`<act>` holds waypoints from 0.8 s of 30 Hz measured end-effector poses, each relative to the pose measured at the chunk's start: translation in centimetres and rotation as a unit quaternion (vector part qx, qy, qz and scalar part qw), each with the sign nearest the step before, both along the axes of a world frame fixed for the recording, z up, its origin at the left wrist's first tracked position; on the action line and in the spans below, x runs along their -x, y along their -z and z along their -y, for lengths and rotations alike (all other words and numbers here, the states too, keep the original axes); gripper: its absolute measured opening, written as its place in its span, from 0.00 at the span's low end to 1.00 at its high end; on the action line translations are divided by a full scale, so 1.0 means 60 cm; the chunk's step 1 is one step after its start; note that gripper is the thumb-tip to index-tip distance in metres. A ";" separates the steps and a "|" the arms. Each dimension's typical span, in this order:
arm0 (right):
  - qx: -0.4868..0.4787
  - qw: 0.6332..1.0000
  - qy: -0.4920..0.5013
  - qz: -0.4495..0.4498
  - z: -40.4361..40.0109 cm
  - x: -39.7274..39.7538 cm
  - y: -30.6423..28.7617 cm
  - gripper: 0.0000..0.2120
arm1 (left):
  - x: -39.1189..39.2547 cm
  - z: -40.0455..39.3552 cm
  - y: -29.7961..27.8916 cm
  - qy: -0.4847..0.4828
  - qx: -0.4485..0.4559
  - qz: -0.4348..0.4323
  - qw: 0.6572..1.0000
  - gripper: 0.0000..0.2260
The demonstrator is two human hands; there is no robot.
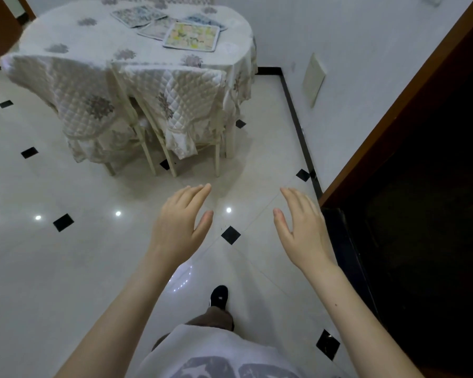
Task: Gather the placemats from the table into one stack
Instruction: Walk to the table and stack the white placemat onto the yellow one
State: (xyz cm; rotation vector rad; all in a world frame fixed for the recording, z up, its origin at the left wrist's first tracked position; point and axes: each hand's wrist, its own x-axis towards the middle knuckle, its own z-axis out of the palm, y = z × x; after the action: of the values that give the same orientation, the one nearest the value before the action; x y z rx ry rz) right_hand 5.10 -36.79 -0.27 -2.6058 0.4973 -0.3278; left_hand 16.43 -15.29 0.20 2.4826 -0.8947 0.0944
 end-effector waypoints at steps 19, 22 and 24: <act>0.074 0.995 0.063 -0.002 0.259 -0.366 -0.039 0.24 | -0.409 0.303 -0.036 0.096 -0.018 0.023 0.995 0.22; 0.068 0.996 0.056 -0.012 0.327 -0.412 -0.019 0.26 | -0.446 0.372 -0.014 0.085 -0.032 0.010 0.996 0.22; 0.063 0.997 0.042 -0.018 0.382 -0.447 -0.008 0.26 | -0.474 0.424 -0.003 0.071 -0.040 0.005 0.997 0.22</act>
State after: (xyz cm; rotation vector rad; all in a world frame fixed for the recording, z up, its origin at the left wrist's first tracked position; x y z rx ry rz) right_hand 31.94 -59.74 0.20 -2.7220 0.6178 -0.3499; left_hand 44.85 -40.72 0.40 2.4843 -1.0945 0.0231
